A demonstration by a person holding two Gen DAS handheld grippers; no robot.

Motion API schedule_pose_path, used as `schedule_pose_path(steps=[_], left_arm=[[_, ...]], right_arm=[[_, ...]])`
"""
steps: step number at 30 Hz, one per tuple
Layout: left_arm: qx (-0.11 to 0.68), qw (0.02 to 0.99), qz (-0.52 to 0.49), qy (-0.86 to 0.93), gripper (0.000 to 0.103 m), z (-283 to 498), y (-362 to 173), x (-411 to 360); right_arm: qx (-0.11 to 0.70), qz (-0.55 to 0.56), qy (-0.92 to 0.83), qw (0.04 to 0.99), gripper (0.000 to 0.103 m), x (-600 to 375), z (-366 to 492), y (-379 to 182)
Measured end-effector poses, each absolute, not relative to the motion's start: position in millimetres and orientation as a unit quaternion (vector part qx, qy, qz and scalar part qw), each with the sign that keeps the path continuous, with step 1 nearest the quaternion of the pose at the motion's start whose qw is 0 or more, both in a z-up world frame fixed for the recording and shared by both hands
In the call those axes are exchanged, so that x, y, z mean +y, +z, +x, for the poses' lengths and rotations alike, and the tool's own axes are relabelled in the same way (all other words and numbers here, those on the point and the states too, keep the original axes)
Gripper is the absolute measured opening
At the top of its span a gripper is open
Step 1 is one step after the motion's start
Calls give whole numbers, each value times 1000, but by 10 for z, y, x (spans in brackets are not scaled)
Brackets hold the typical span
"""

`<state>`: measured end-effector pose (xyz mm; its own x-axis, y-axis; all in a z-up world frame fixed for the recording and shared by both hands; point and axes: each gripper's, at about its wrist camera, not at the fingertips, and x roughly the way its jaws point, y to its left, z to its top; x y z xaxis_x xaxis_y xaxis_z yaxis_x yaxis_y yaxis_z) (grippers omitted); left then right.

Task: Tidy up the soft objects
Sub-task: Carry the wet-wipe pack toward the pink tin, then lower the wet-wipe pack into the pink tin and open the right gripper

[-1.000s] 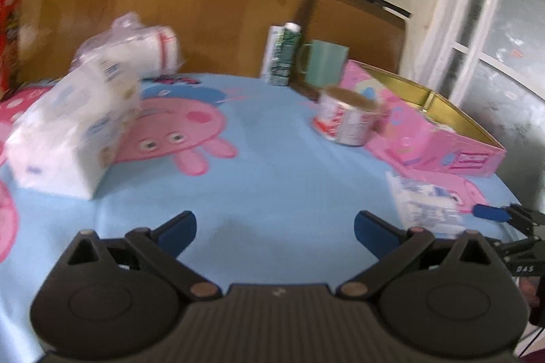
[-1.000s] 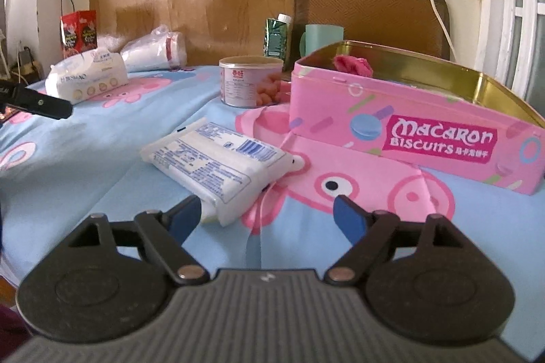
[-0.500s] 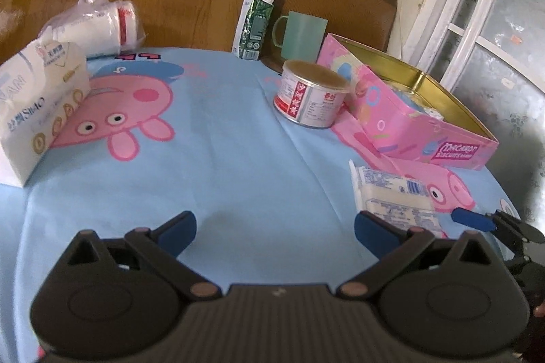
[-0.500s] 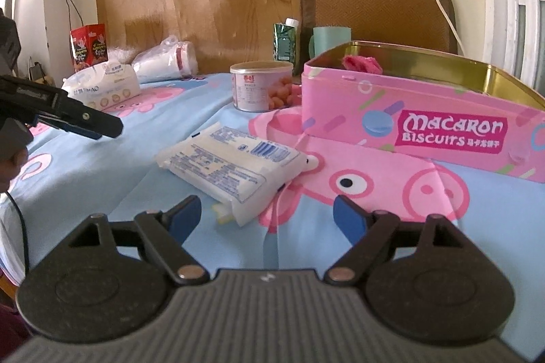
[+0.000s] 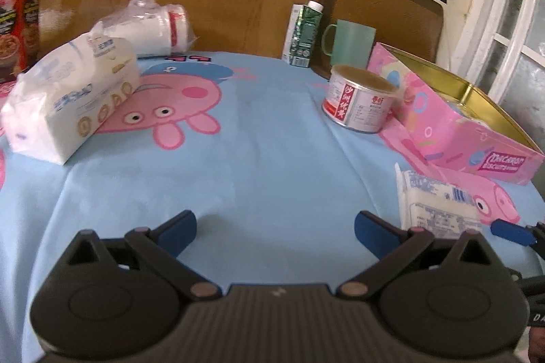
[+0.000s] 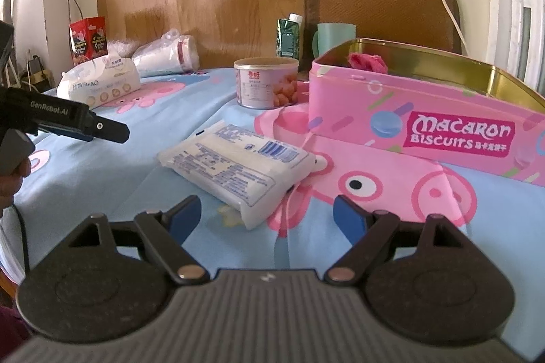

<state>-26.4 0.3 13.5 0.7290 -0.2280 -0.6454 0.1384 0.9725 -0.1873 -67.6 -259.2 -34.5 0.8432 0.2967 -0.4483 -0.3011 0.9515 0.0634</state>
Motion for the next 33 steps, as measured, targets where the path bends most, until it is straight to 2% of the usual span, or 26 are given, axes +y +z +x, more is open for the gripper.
schedule_pose_path(steps=[14,20,28,29,30,31,32,33], left_arm=[[330,930,-125,-99,103,-739,108,92],[346,919,-129,-140,103,-523,205,74],[349,904,-70,-235,101,-197,379,-483],[352,899,-63,-251,94,-157,367,-568],[358,893,-54,-267,85,-115,334,-654],[374,884,-44,-278,77,-54,273,-746],[396,872,-40,-284,57,5,210,-816],[390,875,-36,-286,53,3,201,-866]], right_arm=[[239,-9,152,959,88,-2563,-651,-366],[236,-9,159,959,88,-2555,-665,-349],[224,-15,165,960,87,-2524,-673,-317],[223,-16,167,960,87,-2508,-665,-307],[223,-17,170,960,82,-2500,-651,-301],[224,-17,173,959,67,-2480,-632,-304],[232,-18,177,956,55,-2455,-597,-323],[230,-19,173,957,48,-2433,-578,-345]])
